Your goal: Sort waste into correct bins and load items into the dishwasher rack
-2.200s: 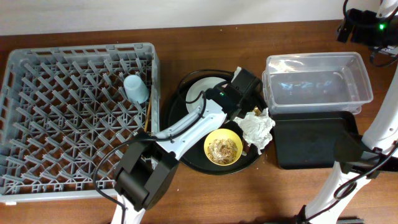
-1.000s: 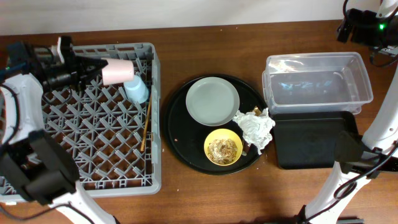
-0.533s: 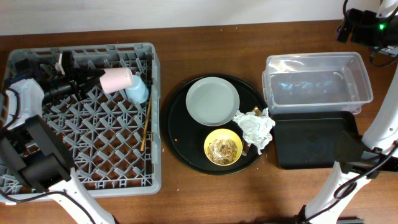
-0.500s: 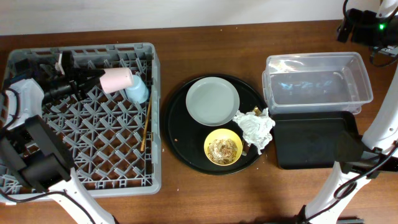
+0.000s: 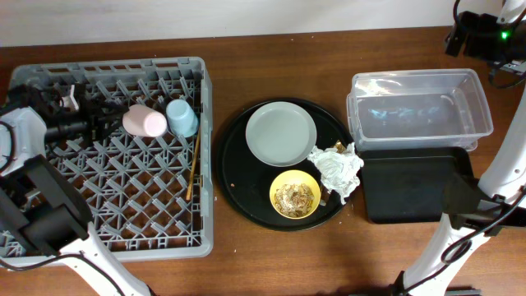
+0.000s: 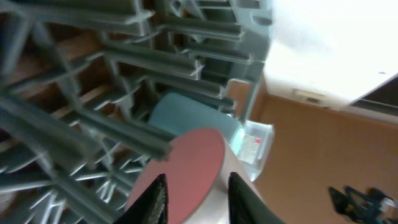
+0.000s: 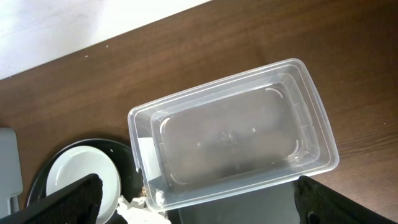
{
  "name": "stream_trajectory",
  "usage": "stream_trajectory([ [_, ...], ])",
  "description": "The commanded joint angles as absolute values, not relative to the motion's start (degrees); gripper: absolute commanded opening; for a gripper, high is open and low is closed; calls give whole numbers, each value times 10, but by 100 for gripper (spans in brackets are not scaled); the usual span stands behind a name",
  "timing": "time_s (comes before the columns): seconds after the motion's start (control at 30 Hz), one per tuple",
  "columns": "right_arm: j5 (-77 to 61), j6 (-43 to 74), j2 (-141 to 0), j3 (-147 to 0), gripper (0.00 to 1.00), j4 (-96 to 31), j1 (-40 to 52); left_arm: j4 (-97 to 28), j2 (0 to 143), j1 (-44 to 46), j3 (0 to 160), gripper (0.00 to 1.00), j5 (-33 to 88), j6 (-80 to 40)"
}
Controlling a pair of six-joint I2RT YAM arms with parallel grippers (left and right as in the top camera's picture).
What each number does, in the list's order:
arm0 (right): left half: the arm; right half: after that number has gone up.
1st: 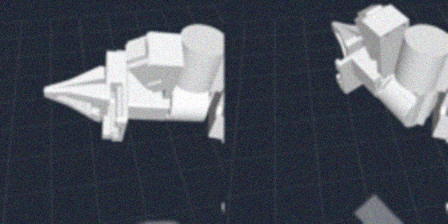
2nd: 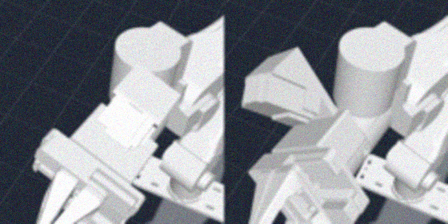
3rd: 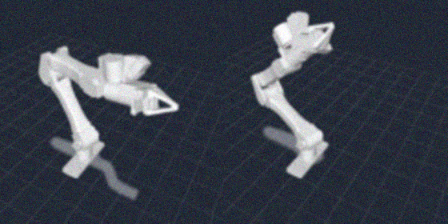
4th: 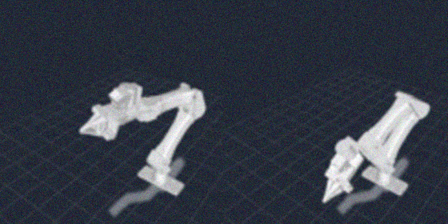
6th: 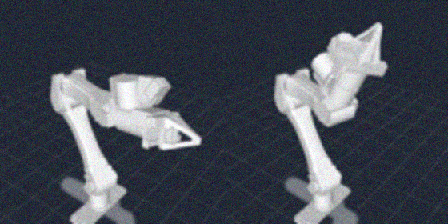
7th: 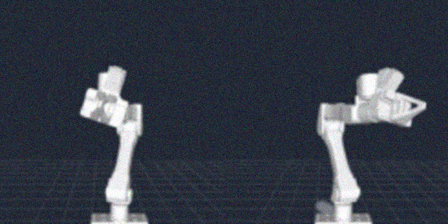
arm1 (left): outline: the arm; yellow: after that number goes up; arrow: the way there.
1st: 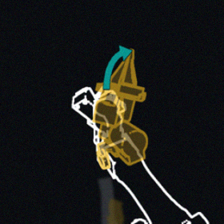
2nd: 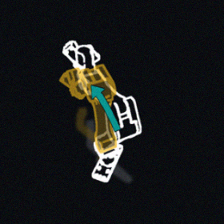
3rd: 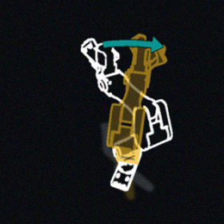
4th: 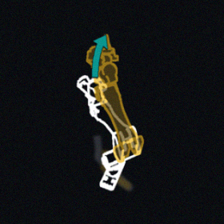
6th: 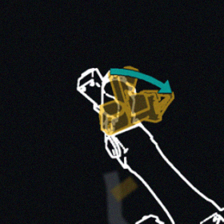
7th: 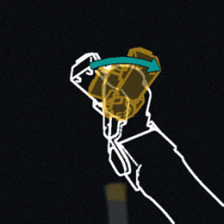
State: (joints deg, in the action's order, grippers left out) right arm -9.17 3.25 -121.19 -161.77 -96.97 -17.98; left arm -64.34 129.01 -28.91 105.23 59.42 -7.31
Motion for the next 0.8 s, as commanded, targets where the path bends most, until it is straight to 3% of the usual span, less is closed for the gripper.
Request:
stream_trajectory([
  [0.0, -95, 38, -1199, -1617, 99, -973, -180, -680, 1283, -283, 1107, 34, 495, -63],
  [0.17, -95, 38, -1199, -1617, 99, -973, -180, -716, 1220, -281, 1175, 47, 429, -66],
  [0.37, -95, 38, -1199, -1617, 99, -973, -180, -723, 1098, -253, 1188, 53, 320, -83],
  [0.43, -95, 38, -1199, -1617, 99, -973, -180, -733, 1074, -231, 1188, 44, 295, -83],
  [0.47, -95, 38, -1199, -1617, 99, -973, -180, -745, 1062, -213, 1188, 30, 279, -83],
  [0.53, -95, 38, -1199, -1617, 99, -973, -180, -766, 1049, -174, 1188, 22, 255, -82],
  [0.67, -95, 38, -1199, -1617, 99, -973, -180, -801, 1047, -83, 1186, 20, 214, -80],
  [0.77, -95, 38, -1199, -1617, 99, -973, -180, -838, 1050, 1, 1182, 20, 108, -81],
])
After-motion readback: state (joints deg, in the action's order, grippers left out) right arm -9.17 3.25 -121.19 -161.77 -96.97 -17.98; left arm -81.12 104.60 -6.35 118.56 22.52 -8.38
